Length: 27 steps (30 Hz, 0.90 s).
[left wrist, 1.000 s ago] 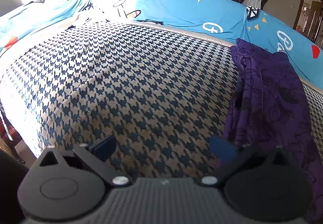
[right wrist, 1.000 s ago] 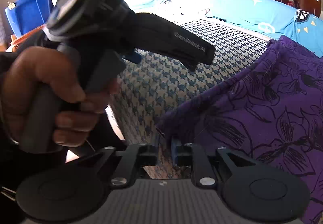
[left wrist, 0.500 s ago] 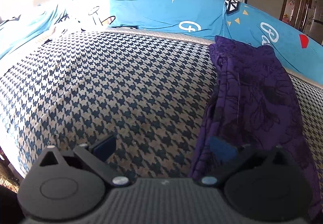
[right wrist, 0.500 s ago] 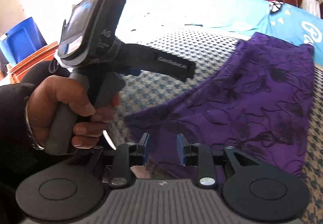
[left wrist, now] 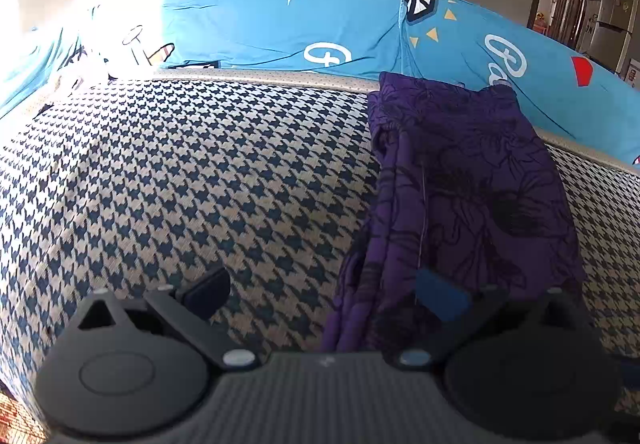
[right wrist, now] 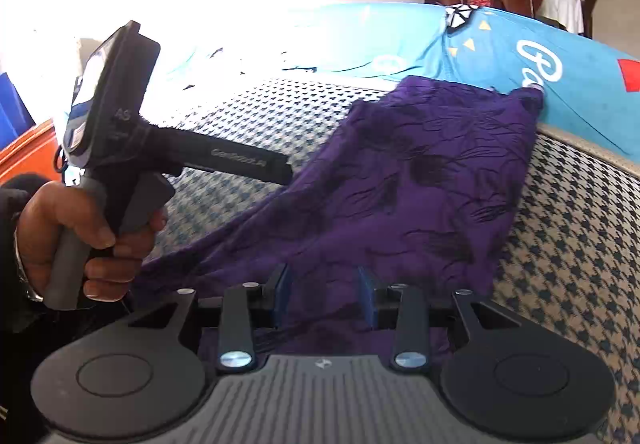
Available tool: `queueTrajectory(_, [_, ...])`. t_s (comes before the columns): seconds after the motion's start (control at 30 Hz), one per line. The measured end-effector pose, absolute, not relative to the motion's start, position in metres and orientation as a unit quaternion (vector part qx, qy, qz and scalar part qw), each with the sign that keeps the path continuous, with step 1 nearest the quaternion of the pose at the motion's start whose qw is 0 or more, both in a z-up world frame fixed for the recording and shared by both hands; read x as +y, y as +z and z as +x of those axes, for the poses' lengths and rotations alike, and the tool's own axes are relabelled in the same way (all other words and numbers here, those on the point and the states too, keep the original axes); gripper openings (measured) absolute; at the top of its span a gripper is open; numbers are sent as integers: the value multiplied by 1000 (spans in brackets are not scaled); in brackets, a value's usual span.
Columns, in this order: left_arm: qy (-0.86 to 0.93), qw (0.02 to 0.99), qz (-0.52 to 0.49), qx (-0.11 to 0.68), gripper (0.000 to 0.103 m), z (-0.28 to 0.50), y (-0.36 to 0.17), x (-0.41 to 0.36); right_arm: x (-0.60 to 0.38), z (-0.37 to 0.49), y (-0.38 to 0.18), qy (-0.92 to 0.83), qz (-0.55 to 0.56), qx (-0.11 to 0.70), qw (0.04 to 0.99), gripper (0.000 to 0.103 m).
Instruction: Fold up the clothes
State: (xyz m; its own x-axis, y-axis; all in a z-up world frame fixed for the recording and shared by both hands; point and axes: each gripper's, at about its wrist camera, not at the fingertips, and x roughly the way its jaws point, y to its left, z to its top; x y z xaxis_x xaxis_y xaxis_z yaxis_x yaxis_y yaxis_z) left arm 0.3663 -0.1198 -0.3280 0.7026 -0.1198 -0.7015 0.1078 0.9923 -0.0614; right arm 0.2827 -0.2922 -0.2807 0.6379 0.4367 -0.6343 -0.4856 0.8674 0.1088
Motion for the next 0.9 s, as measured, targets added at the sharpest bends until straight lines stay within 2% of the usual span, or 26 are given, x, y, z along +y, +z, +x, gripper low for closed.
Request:
queueTrajectory(0.53, [-61, 912, 9, 405, 103, 419, -337, -145, -310, 342, -291, 234, 9, 344, 909, 36])
queueTrajectory(0.9, [-63, 905, 37, 420, 103, 447, -349, -149, -293, 376, -303, 260, -26, 341, 903, 36])
